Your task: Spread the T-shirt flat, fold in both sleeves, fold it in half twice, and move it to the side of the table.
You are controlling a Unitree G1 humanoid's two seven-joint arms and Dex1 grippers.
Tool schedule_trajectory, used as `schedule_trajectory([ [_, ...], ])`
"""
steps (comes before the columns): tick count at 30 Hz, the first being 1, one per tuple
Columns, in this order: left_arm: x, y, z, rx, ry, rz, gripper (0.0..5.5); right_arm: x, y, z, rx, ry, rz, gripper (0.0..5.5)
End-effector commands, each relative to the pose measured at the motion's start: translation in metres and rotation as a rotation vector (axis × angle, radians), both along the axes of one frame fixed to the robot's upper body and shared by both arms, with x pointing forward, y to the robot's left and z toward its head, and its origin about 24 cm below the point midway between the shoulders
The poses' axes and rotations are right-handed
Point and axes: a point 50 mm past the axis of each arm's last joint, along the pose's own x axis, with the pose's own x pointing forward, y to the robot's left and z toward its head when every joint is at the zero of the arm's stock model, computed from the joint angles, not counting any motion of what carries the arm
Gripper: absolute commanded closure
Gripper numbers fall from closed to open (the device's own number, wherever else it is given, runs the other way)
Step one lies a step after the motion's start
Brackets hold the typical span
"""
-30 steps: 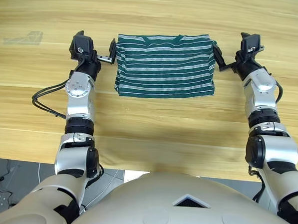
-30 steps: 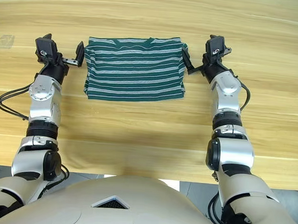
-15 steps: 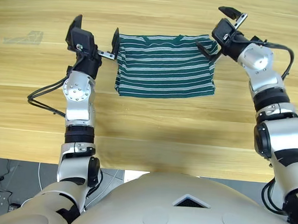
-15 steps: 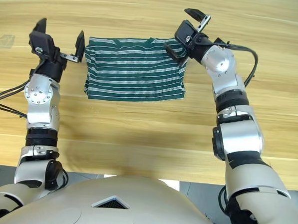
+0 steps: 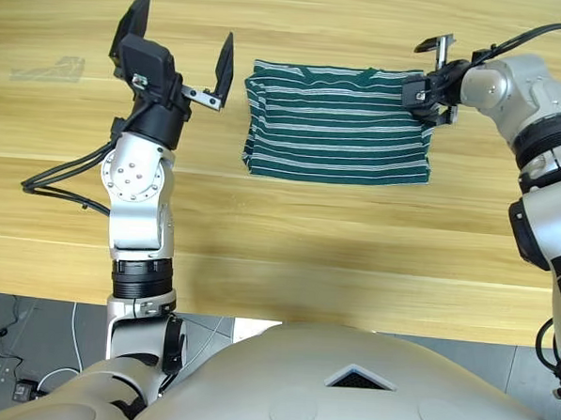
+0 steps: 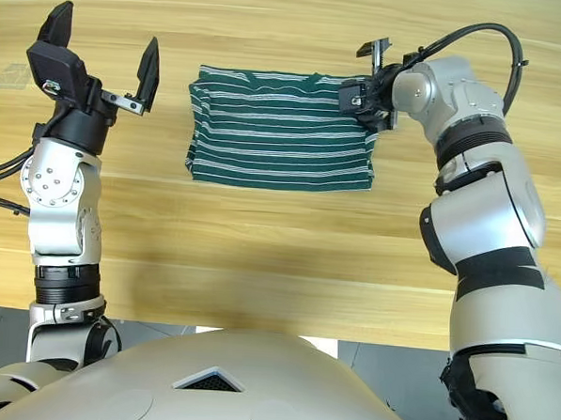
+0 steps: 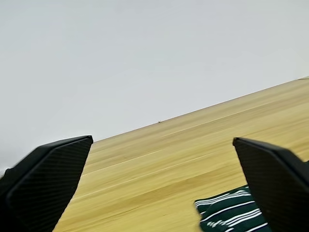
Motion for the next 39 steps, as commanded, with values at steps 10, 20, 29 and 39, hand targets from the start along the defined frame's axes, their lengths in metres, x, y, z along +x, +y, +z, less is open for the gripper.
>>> schedule_trajectory([
  [10, -0.020, -0.015, -0.006, -0.025, 0.042, -0.022, 0.12, -0.178, 0.024, -0.044, 0.322, 0.644, 0.458, 0.10],
  [20, -0.038, -0.048, -0.043, -0.124, 0.180, -0.014, 0.12, -0.222, 0.074, -0.068, 0.613, 0.719, 0.391, 0.10],
  [29, -0.041, -0.059, -0.051, -0.133, 0.197, -0.031, 0.12, -0.213, 0.103, -0.090, 0.721, 0.697, 0.348, 0.10],
  [39, -0.047, -0.002, -0.033, -0.036, 0.135, 0.089, 0.12, -0.202, 0.065, -0.043, 0.818, 0.703, 0.264, 0.10],
])
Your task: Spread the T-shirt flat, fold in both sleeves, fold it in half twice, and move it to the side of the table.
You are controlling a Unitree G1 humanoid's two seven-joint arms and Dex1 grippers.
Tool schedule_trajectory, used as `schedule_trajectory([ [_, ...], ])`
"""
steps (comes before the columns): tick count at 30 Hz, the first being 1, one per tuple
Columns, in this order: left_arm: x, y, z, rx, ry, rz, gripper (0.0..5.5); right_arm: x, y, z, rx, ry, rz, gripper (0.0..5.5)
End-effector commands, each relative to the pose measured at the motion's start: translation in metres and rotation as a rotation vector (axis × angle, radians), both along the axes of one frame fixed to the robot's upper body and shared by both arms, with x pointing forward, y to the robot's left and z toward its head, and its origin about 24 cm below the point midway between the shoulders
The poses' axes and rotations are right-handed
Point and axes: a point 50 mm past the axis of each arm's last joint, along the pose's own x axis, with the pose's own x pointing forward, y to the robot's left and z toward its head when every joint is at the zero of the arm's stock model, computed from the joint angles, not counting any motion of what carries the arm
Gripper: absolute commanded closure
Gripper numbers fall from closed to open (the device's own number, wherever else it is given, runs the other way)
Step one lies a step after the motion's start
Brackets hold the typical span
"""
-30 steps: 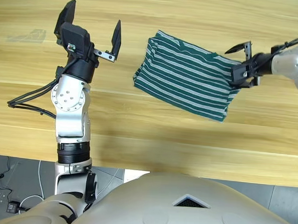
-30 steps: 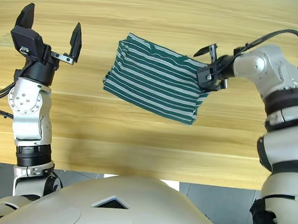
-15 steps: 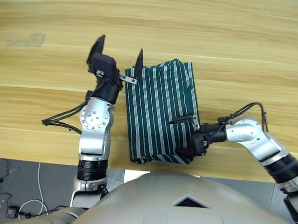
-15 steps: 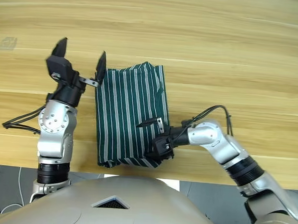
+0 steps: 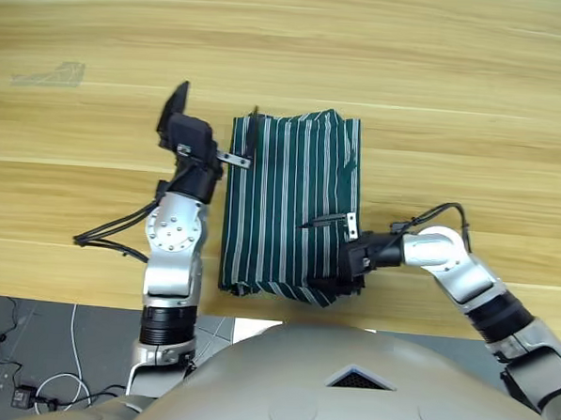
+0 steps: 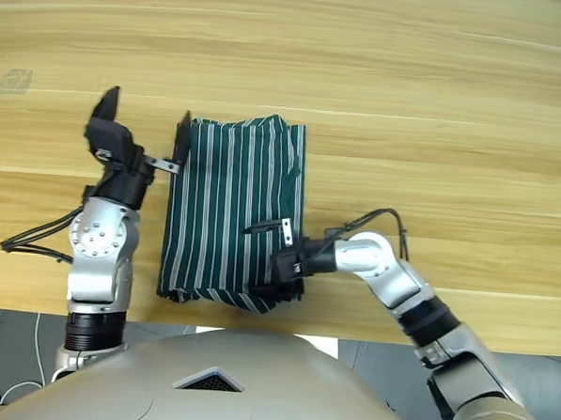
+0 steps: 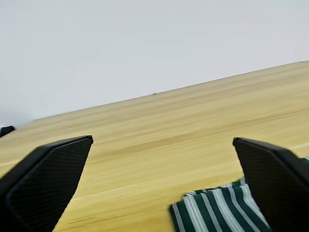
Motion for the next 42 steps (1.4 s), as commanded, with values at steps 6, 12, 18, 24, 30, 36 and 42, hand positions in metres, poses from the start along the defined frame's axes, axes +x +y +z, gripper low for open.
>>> schedule_trajectory([
  [6, -0.012, 0.040, 0.024, 0.220, -0.099, 0.015, 0.12, 0.009, -0.007, 0.093, 0.376, 0.009, -0.108, 0.10],
  [12, -0.042, 0.042, 0.036, 0.729, -0.249, -0.132, 0.12, 0.016, -0.035, 0.096, 0.372, -0.108, -0.289, 0.10],
  [18, -0.072, 0.045, 0.024, 1.226, -0.384, -0.437, 0.12, 0.015, -0.057, 0.076, 0.129, -0.696, -0.115, 0.10],
  [24, -0.096, 0.060, -0.003, 1.450, -0.361, -0.723, 0.12, 0.001, -0.087, 0.045, -0.094, -0.910, 0.255, 0.10],
  [30, -0.125, 0.063, -0.030, 1.455, -0.292, -0.954, 0.12, -0.009, -0.108, 0.024, -0.135, -0.851, 0.319, 0.10],
  [36, -0.137, 0.068, -0.040, 1.441, -0.222, -1.032, 0.12, -0.015, -0.111, 0.017, -0.119, -0.814, 0.310, 0.10],
  [42, -0.147, 0.055, -0.048, 1.341, -0.145, -1.128, 0.12, -0.014, -0.087, 0.009, -0.031, -0.796, 0.338, 0.10],
])
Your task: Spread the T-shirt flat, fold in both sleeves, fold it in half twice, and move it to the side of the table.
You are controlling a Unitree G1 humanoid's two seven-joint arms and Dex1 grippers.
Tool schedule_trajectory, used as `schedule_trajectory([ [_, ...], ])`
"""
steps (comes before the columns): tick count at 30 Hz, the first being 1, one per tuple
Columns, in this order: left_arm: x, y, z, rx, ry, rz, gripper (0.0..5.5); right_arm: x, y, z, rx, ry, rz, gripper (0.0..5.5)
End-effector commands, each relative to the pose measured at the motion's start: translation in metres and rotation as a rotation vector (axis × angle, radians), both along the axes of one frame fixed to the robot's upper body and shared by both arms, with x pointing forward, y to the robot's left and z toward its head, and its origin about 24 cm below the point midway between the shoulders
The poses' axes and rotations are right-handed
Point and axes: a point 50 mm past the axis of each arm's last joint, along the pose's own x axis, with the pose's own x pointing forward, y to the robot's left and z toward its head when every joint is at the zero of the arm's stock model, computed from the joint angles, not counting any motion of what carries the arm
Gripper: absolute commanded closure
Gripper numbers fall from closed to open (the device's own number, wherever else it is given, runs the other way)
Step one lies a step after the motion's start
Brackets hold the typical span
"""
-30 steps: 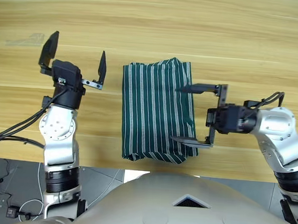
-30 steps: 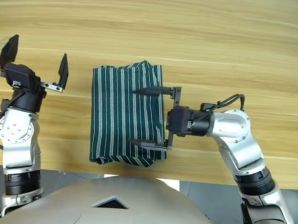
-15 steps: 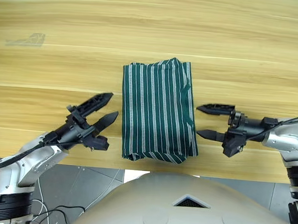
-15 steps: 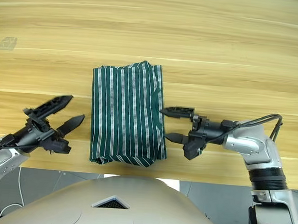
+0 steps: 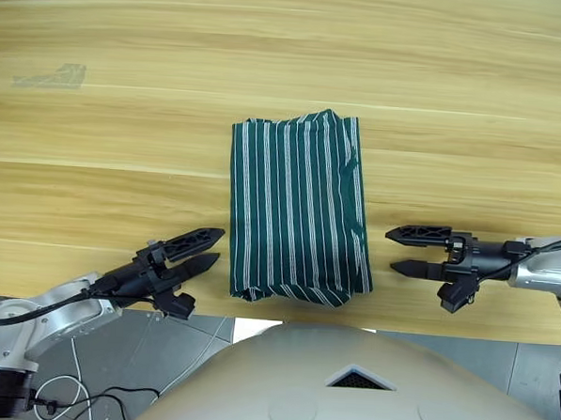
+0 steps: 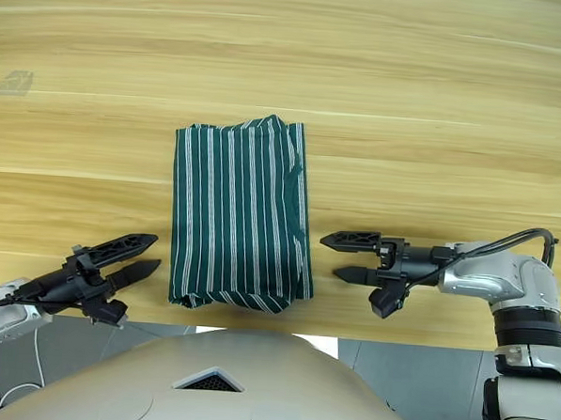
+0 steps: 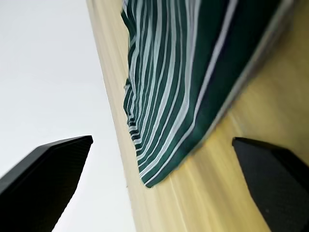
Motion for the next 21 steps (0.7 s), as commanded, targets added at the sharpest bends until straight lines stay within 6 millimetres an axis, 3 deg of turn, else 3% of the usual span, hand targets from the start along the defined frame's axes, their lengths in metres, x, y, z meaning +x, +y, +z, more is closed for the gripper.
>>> schedule_trajectory([
  [1, -0.025, 0.002, -0.023, 0.128, 0.220, -0.042, 0.12, -0.005, 0.012, -0.014, -0.048, 0.058, 0.050, 0.10],
  [17, -0.066, 0.007, -0.036, 0.167, 0.491, -0.058, 0.12, -0.010, 0.031, -0.016, 0.007, 0.097, 0.077, 0.10],
  [21, -0.065, 0.001, -0.038, 0.159, 0.491, -0.076, 0.12, -0.010, 0.035, -0.018, 0.016, 0.108, 0.070, 0.10],
])
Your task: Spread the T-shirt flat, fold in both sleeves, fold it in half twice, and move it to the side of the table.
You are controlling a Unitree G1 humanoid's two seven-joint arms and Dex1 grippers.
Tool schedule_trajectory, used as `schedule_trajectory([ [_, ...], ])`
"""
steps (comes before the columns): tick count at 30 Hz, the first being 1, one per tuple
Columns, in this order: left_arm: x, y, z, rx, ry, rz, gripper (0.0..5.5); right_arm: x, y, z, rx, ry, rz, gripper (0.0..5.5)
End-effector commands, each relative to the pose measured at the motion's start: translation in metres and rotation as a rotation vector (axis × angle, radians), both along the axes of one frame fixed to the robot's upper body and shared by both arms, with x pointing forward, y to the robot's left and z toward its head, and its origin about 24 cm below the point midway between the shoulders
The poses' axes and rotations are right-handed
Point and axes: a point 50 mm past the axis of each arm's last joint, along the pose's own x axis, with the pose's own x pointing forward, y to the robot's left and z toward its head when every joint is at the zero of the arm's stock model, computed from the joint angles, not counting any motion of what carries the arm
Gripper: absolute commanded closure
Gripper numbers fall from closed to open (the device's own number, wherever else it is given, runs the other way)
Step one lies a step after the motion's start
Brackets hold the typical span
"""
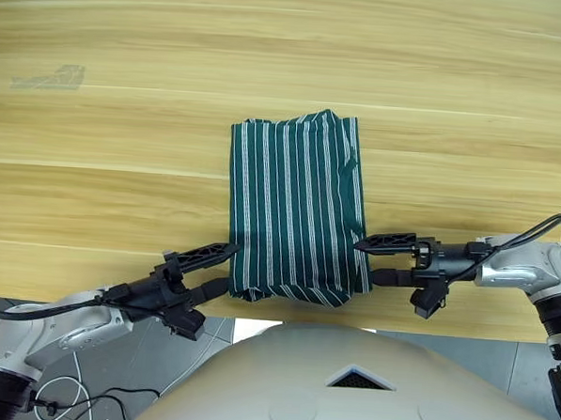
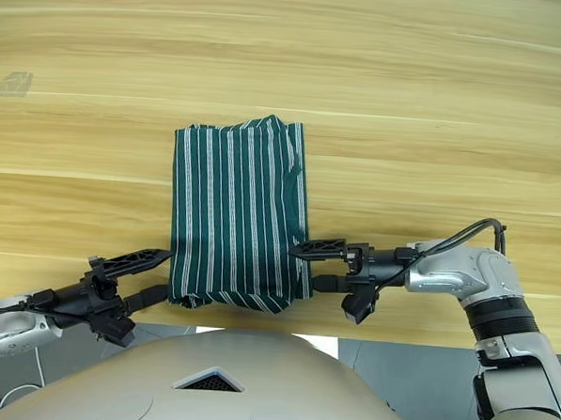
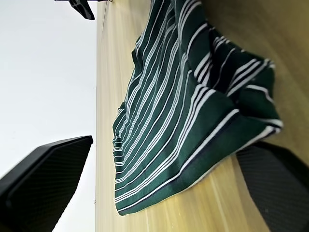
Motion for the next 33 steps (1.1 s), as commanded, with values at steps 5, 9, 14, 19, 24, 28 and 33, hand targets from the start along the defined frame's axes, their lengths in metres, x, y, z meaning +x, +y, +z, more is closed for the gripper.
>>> schedule_trajectory([
  [5, -0.047, 0.003, -0.037, 0.242, 0.297, -0.147, 0.12, -0.005, 0.002, -0.013, -0.077, 0.071, -0.005, 0.10],
  [9, -0.045, 0.003, -0.037, 0.247, 0.286, -0.157, 0.87, -0.006, 0.003, -0.016, -0.094, 0.094, -0.011, 0.10],
  [14, -0.041, 0.002, -0.037, 0.247, 0.275, -0.167, 2.03, -0.004, 0.004, -0.018, -0.103, 0.104, -0.019, 0.10],
  [19, -0.040, 0.002, -0.039, 0.247, 0.266, -0.168, 3.05, -0.004, 0.004, -0.018, -0.106, 0.111, -0.024, 0.10],
  [24, -0.040, 0.003, -0.042, 0.253, 0.264, -0.166, 3.91, -0.005, 0.003, -0.019, -0.110, 0.124, -0.028, 0.10],
  [28, -0.042, 0.003, -0.044, 0.253, 0.263, -0.165, 4.42, -0.008, 0.002, -0.021, -0.130, 0.144, -0.027, 0.10],
  [33, -0.043, 0.003, -0.044, 0.251, 0.265, -0.170, 4.71, -0.009, 0.002, -0.022, -0.129, 0.148, -0.029, 0.94],
])
